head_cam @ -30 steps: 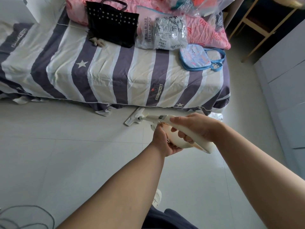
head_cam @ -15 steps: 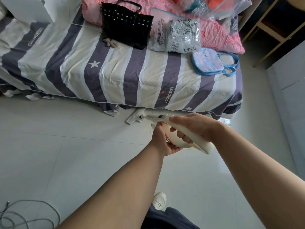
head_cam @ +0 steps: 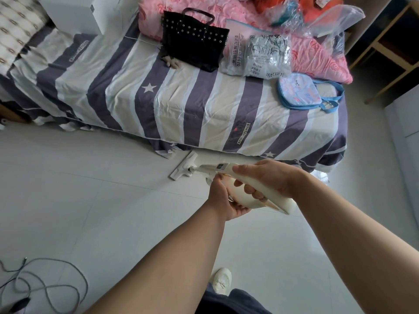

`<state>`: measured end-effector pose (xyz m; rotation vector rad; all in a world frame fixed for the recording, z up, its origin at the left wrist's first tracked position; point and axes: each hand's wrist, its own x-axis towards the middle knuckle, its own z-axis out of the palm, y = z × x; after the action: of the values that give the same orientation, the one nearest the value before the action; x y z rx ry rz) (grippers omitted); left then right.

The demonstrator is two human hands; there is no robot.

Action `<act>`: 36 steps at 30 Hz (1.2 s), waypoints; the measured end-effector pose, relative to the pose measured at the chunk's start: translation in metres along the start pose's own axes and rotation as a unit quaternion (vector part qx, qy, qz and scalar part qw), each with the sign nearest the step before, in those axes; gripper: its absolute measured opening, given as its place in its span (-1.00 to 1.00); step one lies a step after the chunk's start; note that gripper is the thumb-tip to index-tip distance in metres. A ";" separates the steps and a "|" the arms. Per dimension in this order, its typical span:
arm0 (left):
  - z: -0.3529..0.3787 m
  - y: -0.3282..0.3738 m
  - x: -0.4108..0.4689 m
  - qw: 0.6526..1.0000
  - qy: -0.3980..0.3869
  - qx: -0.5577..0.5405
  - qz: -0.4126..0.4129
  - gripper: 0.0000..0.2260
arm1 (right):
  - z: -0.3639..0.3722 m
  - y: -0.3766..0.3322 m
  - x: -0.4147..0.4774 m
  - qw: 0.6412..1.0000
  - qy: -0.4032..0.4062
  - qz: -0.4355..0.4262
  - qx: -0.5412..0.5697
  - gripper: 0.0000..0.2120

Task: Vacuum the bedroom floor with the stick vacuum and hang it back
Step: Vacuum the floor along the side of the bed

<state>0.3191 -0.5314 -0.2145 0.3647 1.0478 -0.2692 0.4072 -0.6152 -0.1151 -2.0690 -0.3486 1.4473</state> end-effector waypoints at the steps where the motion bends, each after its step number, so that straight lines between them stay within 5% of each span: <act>1: -0.004 -0.003 -0.002 1.000 0.001 -0.011 0.003 -0.58 | 0.003 0.000 -0.001 1.000 -0.007 -0.001 -0.006 -0.52; 7: -0.031 -0.013 -0.011 0.997 0.023 -0.076 0.017 -0.45 | 0.025 0.001 0.005 0.997 -0.042 -0.007 -0.058 -0.40; 13: -0.063 -0.002 -0.023 0.993 0.056 -0.092 0.038 -0.53 | 0.053 -0.013 0.021 0.994 -0.072 -0.023 -0.083 -0.20; 27: -0.139 0.131 -0.027 0.994 0.065 -0.062 0.064 -0.57 | 0.121 -0.127 0.096 0.992 -0.017 -0.043 -0.119 -0.49; 36: -0.169 0.199 -0.024 0.995 0.075 -0.050 0.052 -0.59 | 0.145 -0.181 0.135 0.989 0.014 -0.041 -0.138 -0.49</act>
<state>0.2504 -0.2793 -0.2366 0.3508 1.1810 -0.0965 0.3453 -0.3562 -0.1455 -2.2595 -0.6481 1.3822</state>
